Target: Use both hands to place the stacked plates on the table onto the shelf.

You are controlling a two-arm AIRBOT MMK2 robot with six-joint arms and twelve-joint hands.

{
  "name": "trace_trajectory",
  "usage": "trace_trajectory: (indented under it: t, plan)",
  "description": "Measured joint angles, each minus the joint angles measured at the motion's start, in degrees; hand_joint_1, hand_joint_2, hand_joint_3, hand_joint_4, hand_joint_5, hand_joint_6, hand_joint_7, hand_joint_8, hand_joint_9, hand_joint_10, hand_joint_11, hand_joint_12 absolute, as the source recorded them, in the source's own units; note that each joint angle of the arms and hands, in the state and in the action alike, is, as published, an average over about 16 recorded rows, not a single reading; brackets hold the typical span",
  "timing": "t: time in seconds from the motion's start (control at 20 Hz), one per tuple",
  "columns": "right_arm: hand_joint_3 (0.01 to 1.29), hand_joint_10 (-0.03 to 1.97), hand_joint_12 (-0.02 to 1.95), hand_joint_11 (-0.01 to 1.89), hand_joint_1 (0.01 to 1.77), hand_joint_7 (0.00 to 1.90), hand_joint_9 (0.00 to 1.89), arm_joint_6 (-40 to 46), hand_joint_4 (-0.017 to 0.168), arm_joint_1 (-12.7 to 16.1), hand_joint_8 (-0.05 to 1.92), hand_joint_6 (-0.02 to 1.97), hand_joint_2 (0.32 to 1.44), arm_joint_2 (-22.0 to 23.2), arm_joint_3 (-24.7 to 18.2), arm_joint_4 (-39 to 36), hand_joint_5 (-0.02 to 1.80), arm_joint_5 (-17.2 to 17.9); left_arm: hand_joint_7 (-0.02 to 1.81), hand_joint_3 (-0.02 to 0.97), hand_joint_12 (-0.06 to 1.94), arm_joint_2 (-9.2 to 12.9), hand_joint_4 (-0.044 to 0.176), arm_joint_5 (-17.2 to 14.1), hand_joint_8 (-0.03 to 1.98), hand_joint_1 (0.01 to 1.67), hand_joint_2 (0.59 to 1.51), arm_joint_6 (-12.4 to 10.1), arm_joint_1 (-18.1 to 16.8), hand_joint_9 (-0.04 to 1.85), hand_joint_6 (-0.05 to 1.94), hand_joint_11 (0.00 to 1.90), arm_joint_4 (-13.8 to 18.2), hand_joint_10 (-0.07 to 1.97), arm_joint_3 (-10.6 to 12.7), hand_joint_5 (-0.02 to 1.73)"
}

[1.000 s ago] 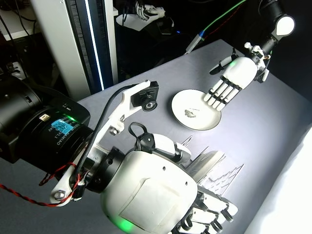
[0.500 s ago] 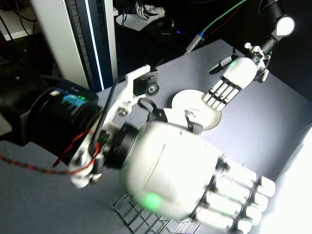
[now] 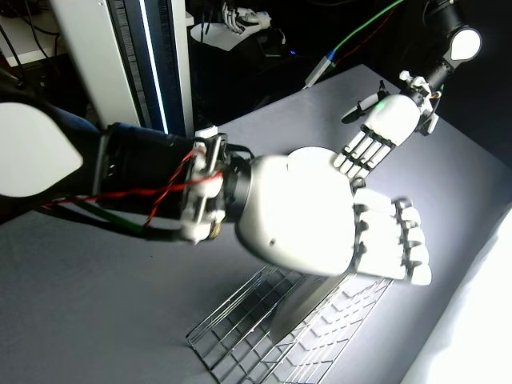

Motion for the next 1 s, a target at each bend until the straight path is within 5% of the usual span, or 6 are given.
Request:
trace_trajectory:
  t: [0.55, 1.0]
  plan:
    - [0.01, 0.0, 0.0, 0.02, 0.75, 0.01, 0.01, -3.7, 0.008, -2.6, 0.02, 0.02, 0.93, -1.6, -0.4, -16.4, 0.01, 12.9, 0.0, 0.006, -0.02, 0.3, -0.008, 1.9, 0.0, 0.02, 1.097, -0.1, 4.0, 0.01, -0.03, 0.01, -2.4, -0.01, -1.3, -0.01]
    - [0.01, 0.0, 0.0, 0.02, 0.83, 0.01, 0.01, -6.9, 0.006, -5.4, 0.02, 0.02, 0.93, -7.3, 2.8, -21.1, 0.02, 16.2, 0.0, 0.006, -0.01, 0.6, -0.011, 2.9, -0.01, 0.02, 1.087, 0.1, 6.1, 0.01, -0.03, 0.01, -4.2, -0.02, -2.2, -0.01]
